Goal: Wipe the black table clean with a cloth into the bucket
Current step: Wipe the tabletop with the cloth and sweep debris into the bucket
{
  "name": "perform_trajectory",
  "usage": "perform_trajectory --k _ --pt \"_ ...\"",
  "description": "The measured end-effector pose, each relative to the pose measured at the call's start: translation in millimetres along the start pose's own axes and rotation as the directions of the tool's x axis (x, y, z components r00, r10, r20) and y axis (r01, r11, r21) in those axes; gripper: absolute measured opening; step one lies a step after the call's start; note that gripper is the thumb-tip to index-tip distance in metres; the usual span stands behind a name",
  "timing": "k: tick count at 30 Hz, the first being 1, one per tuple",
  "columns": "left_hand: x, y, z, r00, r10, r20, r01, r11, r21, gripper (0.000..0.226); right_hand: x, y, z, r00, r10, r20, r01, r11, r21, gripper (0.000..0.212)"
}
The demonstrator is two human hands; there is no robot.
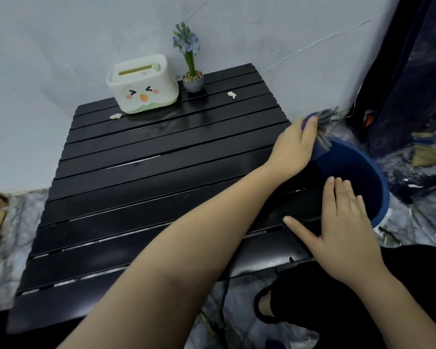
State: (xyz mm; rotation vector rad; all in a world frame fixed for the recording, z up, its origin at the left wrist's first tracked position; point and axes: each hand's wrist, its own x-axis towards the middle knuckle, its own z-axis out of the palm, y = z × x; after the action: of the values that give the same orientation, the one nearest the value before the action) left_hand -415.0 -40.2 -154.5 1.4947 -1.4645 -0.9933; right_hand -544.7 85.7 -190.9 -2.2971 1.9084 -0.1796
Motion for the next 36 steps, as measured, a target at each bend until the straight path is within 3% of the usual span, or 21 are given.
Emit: perform_trajectory --k 3,6,8,11,13,16,17,19,20,21,30,36 --pt "-24 8 -39 0.98 -0.153 -0.124 0.103 0.935 -0.34 0.041 1 0 -1 1.0 -0.003 0.011 0.003 1.0 -0.003 0.122" --pt "-72 -2 -101 0.969 -0.142 -0.202 0.04 0.898 -0.438 0.041 1 1 -3 1.0 -0.008 0.007 0.008 1.0 0.011 0.12" --pt "-111 -14 -149 0.946 -0.065 -0.316 -0.024 0.962 -0.271 0.041 0 0 -3 1.0 -0.013 -0.003 0.013 1.0 0.017 0.118" --pt "-174 -38 -208 0.906 0.063 -0.419 0.003 0.988 0.155 0.033 1 0 -3 1.0 -0.022 -0.003 0.022 0.999 0.048 0.114" --pt "-217 -54 -232 0.935 0.096 -0.341 0.002 0.961 0.276 0.03 -1 1 -4 1.0 -0.028 0.006 0.028 0.994 0.107 0.111" --pt "-263 -77 -228 0.998 0.049 -0.028 -0.034 0.924 0.382 0.052 -7 7 -5 0.999 -0.016 -0.043 0.025 0.973 0.23 0.102" --pt "-271 -84 -220 0.994 0.054 0.094 -0.096 0.843 0.529 0.06 -9 10 -5 0.997 0.01 -0.071 0.008 0.967 0.255 0.099" --pt "-275 -96 -201 0.971 0.047 0.236 -0.222 0.553 0.803 0.067 -10 13 -5 0.995 0.077 -0.068 -0.055 0.959 0.278 0.096" --pt "-272 -96 -193 0.965 0.038 0.259 -0.247 0.456 0.855 0.069 -11 14 -4 0.994 0.108 -0.033 -0.094 0.952 0.291 0.094" --pt "-267 -94 -186 0.963 0.032 0.266 -0.255 0.424 0.869 0.069 -11 14 -2 0.991 0.134 0.006 -0.129 0.94 0.315 0.09" --pt "-202 -61 -82 0.917 0.099 0.386 -0.391 0.407 0.825 0.072 -10 16 3 0.988 0.151 0.022 -0.145 0.886 0.44 0.064" --pt "-159 -40 -25 0.893 0.137 0.429 -0.441 0.455 0.774 0.069 -9 16 7 0.983 0.184 -0.002 -0.152 0.817 0.556 0.053"
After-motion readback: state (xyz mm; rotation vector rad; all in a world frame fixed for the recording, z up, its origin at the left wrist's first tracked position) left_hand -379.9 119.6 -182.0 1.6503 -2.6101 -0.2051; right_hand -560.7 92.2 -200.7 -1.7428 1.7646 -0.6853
